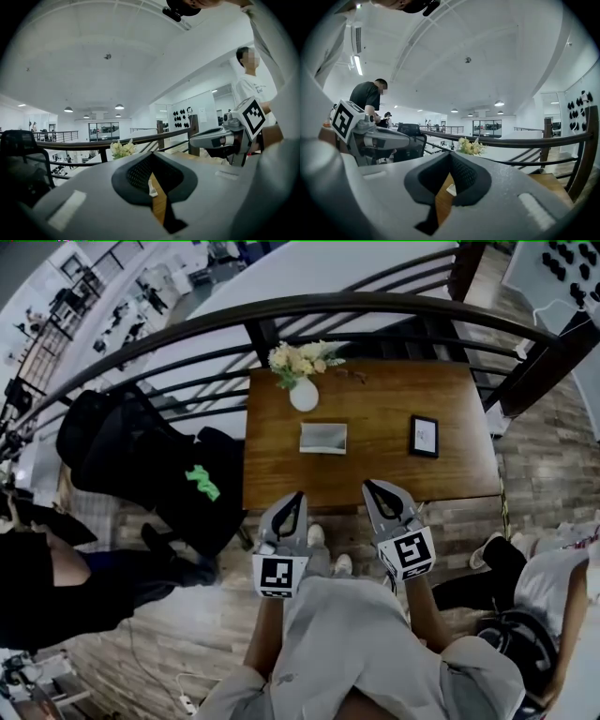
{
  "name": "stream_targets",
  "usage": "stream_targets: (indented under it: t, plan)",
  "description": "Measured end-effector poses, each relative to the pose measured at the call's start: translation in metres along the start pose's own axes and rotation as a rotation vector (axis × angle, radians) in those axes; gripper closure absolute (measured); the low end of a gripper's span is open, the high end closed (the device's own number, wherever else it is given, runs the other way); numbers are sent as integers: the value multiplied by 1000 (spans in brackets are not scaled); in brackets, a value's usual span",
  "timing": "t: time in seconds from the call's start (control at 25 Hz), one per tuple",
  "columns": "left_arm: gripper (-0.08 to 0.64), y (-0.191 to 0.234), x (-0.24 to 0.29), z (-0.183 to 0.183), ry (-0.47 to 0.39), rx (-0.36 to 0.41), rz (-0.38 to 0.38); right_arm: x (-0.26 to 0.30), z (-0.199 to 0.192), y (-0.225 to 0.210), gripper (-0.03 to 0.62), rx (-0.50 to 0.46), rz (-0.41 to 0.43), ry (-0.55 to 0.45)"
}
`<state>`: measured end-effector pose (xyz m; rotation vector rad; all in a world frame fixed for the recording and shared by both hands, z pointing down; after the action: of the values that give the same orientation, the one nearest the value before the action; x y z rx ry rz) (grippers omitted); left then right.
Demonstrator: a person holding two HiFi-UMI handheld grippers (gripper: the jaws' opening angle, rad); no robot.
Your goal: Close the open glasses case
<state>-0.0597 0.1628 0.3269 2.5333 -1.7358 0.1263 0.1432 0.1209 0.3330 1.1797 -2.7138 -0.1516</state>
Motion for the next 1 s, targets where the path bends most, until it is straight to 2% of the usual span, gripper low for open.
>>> stream_targets:
  t: [0.48, 0.84, 1.0]
  plan:
    - [540, 36, 71, 4, 7, 4, -43, 55, -4, -43, 588, 9, -37, 22]
    - [541, 84, 126, 14, -15, -16, -89, 115, 2, -65, 589, 4, -73, 51]
    - [541, 105, 146, 11, 5, -23, -103, 138, 3, -71, 589, 5, -91, 69]
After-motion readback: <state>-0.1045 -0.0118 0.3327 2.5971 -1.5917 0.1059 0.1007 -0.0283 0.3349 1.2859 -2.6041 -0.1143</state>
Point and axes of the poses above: the fingertips, and each gripper's own axes: x forward along the fingers, y to its left, z out of its top, the point moved 8 cm from there along -x, backward along the fingers, and after that the axes turned 7 degrees about -x, right-handed, at the moved point
